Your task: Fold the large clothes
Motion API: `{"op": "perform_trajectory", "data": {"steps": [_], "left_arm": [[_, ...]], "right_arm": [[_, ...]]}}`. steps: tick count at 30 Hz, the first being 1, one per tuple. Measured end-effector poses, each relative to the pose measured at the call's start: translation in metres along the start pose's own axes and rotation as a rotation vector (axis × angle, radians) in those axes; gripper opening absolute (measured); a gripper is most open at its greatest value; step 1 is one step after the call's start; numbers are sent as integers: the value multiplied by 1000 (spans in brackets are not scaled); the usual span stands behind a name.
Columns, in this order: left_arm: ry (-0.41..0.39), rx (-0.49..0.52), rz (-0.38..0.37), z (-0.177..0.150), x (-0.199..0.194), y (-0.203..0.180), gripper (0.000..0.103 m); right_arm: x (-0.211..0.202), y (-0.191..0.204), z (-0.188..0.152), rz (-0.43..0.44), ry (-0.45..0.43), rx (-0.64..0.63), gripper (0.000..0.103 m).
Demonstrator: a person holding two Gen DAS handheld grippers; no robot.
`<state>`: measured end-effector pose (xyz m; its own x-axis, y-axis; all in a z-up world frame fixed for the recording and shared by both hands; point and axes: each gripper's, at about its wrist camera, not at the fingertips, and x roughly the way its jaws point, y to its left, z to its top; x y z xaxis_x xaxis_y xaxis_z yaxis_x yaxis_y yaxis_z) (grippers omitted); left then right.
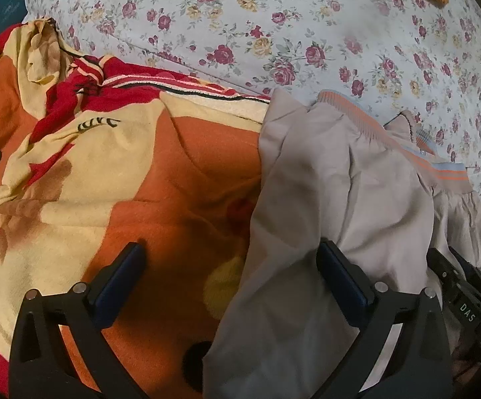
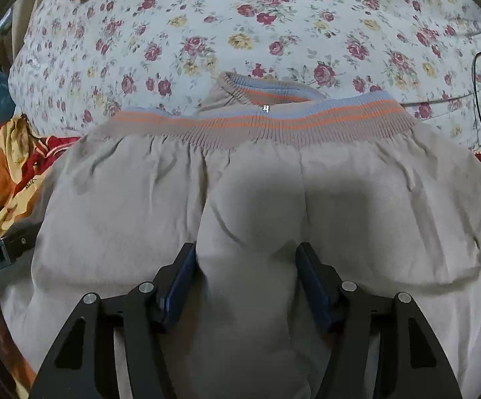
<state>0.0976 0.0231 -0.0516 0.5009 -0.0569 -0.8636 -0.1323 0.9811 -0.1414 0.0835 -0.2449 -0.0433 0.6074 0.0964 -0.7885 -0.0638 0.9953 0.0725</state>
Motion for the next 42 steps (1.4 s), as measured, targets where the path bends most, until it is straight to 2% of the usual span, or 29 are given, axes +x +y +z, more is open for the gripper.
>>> {"op": "perform_trajectory", "data": {"steps": [4, 9, 14, 16, 18, 21, 23, 25, 28, 31, 33, 36, 39, 41, 42], "left_arm": [[-10, -14, -46, 4, 1, 1, 103], [-38, -37, -89, 10, -7, 1, 97], [-144, 9, -60, 13, -31, -8, 97], [-175, 21, -86, 15, -38, -8, 97], [-141, 25, -152, 19, -31, -8, 97], [26, -3, -298, 22, -2, -11, 97], [80, -24, -339, 22, 11, -13, 97], [84, -46, -377, 21, 14, -14, 97], [72, -50, -449, 20, 8, -17, 81], [73, -30, -494, 23, 8, -16, 76], [87, -57, -502, 24, 14, -12, 76], [90, -85, -446, 24, 9, -9, 76], [5, 9, -397, 24, -17, -20, 76], [-1, 59, -403, 19, -20, -31, 82], [12, 74, -396, 17, -17, -35, 83]], "right_arm": [[0, -4, -1, 25, -8, 16, 65], [-1, -7, -3, 55, -19, 30, 68], [-2, -10, -5, 88, -28, 51, 71], [-2, -11, -5, 96, -30, 52, 72], [-2, -9, -4, 95, -30, 51, 73], [-1, -7, -4, 89, -30, 42, 74], [0, -7, -4, 89, -30, 40, 74], [0, -7, -4, 91, -30, 41, 74], [0, -7, -4, 91, -31, 40, 75], [1, -8, -4, 97, -32, 41, 76], [1, -8, -4, 101, -32, 40, 77], [2, -7, -2, 113, -24, 38, 80], [3, -11, -1, 151, -19, 47, 83], [2, -13, -2, 170, -27, 63, 83], [2, -13, -2, 170, -28, 64, 83]]}}
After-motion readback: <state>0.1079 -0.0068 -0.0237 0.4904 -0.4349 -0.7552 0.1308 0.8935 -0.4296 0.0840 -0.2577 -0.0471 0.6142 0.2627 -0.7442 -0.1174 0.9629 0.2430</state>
